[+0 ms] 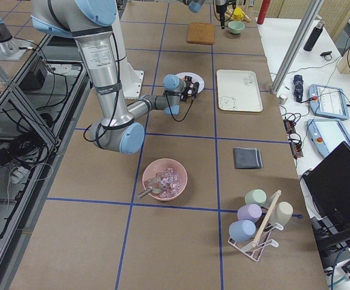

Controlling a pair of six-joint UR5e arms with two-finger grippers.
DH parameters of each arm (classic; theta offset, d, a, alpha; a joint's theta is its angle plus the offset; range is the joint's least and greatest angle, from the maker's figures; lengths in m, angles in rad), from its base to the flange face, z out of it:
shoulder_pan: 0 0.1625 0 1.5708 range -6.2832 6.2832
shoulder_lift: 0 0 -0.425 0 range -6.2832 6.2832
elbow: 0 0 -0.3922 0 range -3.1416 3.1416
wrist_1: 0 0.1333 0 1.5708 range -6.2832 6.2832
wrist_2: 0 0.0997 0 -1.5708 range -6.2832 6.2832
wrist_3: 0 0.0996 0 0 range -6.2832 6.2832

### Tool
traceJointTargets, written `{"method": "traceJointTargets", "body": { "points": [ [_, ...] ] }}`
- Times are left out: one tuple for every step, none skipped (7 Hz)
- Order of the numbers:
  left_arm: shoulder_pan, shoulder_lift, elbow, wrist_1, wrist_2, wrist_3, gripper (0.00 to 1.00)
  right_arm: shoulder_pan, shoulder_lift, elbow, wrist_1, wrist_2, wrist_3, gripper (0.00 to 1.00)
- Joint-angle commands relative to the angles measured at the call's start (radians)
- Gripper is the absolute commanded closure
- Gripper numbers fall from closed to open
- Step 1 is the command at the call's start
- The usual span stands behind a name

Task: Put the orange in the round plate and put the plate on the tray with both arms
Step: 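Lower the right gripper to the plate rim nearest it and grip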

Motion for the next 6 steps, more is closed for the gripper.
{"method": "traceJointTargets", "body": {
  "points": [
    [0.000,0.000,0.000,-0.001,0.000,0.000,0.01,-0.009,0.007,-0.019,0.000,-0.021,0.002,0.00],
    [0.001,0.000,0.000,0.000,0.000,0.000,0.01,-0.026,0.021,-0.023,0.000,-0.043,0.003,0.00],
    [0.001,0.000,0.000,0.000,0.000,0.000,0.01,-0.047,0.024,-0.026,0.000,-0.072,0.015,0.00],
    [0.001,0.000,0.002,0.000,0.000,0.000,0.01,-0.053,0.030,-0.024,0.001,-0.074,0.034,0.00],
    [0.001,0.000,0.002,0.000,0.000,0.000,0.01,-0.073,0.041,-0.026,0.002,-0.092,0.037,0.00],
    [0.001,0.000,0.002,0.000,0.002,0.000,0.01,-0.084,0.046,-0.027,0.000,-0.109,0.044,0.00]
  ]
}}
